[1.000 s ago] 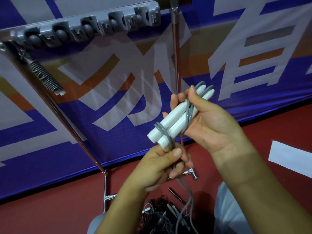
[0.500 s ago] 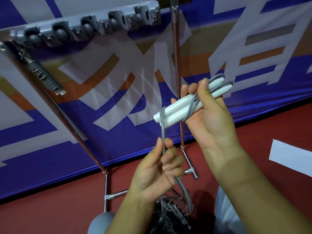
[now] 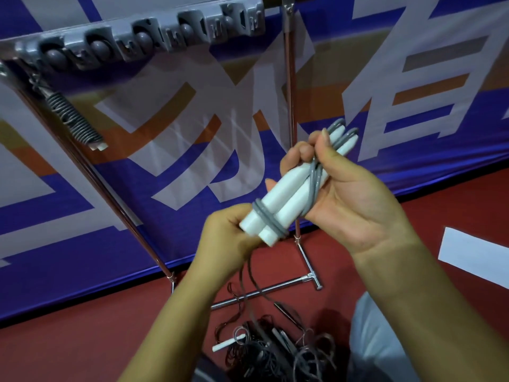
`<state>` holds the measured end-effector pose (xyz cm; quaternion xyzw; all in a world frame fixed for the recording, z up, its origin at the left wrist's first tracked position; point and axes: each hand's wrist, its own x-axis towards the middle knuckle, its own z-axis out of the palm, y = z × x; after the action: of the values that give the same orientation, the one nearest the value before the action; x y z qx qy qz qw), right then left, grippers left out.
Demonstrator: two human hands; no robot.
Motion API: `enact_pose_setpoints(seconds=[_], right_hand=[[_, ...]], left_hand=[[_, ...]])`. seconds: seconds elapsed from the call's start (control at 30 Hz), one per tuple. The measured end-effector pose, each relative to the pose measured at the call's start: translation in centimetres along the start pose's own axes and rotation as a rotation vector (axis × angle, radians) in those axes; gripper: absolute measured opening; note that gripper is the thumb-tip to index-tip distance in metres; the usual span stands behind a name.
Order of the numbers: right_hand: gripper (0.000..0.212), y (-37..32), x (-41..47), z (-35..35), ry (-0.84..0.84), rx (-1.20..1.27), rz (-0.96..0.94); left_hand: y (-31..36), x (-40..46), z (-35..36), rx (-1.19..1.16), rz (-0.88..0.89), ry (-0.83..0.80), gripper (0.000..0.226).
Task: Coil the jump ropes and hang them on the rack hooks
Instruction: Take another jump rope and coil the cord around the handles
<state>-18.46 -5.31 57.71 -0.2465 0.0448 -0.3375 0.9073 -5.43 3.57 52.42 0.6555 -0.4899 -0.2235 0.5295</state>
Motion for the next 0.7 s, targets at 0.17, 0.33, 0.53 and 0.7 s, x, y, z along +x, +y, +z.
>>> enact_pose_setpoints(seconds=[0.17,0.33,0.53,0.7], right_hand=[[0.006,0.3,-0.7,-1.0,-0.023,-0.160,0.162],[0.007,0.4,-0.8,-2.8,0.101,-0.297,0.117],[0.007,1.4,-0.3,-3.7,0.190,-0.424,-0.109],[0.004,3.0,-0.2,-3.0,0.253,-0.541,-0.354]], left_hand=[[0.3,0.5,-1.5,0.129,0.051,0.059,0.028],[0.4,0.1,-2.1,0.267,0.052,0.073,0.025],[0.9,-0.9,-1.3,0.509,0.174,0.188,0.023],[2.0,-1.7,0.3,0.382,0.054,0.308,0.020]])
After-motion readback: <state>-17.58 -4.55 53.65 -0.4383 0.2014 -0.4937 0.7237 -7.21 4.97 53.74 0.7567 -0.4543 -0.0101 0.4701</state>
